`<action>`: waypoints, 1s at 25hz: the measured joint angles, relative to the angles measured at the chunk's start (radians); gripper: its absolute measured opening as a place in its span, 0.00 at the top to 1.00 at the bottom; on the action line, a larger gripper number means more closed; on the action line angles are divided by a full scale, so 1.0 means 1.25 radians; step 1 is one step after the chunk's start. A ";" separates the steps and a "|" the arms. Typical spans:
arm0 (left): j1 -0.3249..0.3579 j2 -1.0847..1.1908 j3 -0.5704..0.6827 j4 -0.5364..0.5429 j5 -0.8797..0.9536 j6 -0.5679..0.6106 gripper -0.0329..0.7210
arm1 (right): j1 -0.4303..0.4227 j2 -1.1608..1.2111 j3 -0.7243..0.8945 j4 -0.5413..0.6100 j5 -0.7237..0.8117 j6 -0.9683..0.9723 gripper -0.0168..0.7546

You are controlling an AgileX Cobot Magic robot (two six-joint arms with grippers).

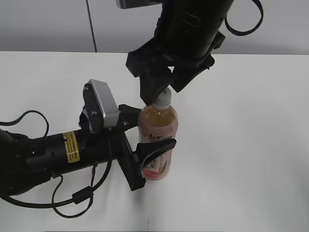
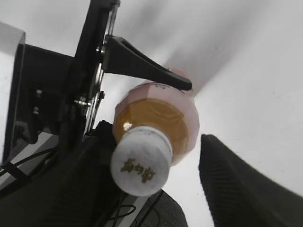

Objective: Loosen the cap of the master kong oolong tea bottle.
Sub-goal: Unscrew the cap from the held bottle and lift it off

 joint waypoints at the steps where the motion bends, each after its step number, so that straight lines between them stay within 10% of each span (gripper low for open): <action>1: 0.000 0.000 0.000 0.000 0.000 0.000 0.37 | 0.000 0.001 0.000 0.000 0.000 0.000 0.34; 25: 0.000 0.000 0.000 -0.004 0.000 0.000 0.38 | 0.000 0.009 0.000 -0.005 -0.001 0.009 0.49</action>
